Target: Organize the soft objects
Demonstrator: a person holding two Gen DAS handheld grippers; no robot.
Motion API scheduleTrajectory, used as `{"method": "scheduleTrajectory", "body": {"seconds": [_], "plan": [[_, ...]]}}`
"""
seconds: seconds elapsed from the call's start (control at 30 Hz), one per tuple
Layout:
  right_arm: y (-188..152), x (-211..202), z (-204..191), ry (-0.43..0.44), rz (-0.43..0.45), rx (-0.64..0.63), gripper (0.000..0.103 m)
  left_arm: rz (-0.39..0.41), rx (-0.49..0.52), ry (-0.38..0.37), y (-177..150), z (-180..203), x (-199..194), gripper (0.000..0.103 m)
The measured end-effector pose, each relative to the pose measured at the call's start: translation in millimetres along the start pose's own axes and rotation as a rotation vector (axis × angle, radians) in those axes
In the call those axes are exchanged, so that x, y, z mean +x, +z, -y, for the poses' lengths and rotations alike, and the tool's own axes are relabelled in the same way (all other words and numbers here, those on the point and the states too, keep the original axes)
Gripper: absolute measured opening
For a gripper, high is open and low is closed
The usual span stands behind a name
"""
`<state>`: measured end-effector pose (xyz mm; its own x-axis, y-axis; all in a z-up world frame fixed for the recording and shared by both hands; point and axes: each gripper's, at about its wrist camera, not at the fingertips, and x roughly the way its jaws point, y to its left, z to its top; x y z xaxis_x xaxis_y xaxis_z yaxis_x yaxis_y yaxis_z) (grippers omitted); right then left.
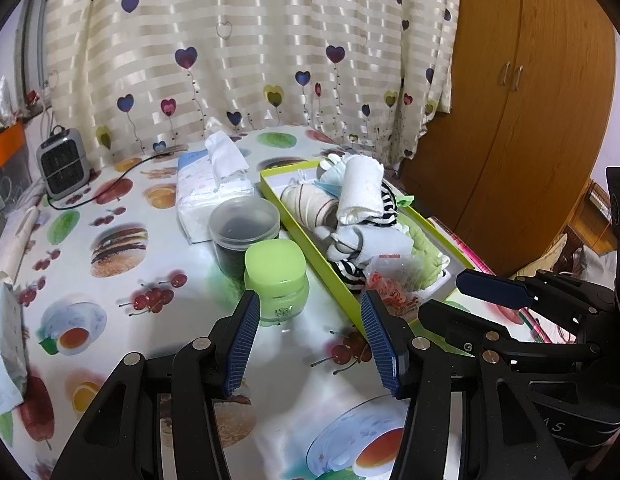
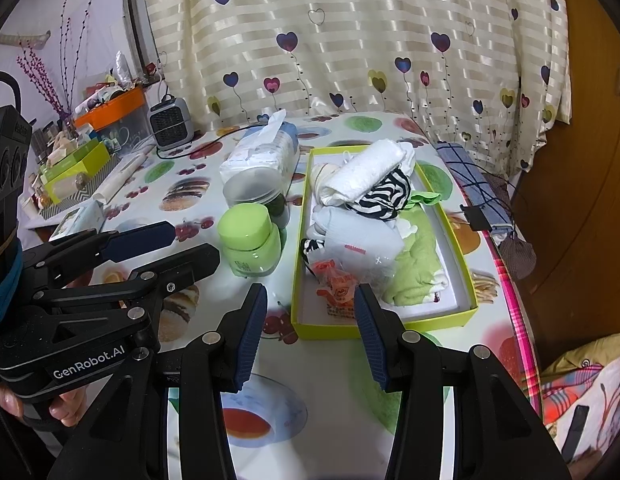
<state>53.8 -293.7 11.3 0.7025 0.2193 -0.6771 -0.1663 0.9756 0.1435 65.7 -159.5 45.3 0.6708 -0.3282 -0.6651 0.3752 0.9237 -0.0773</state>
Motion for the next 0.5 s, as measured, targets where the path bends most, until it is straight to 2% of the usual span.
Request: {"method": "scheduleTrajectory", "body": {"seconds": [0.5], "plan": [[-2.1,2.8,2.0,0.004,-0.004,0.004,0.047,-0.004,0.001,0.001,-0.1,-0.1,1.4,0.052]]}}
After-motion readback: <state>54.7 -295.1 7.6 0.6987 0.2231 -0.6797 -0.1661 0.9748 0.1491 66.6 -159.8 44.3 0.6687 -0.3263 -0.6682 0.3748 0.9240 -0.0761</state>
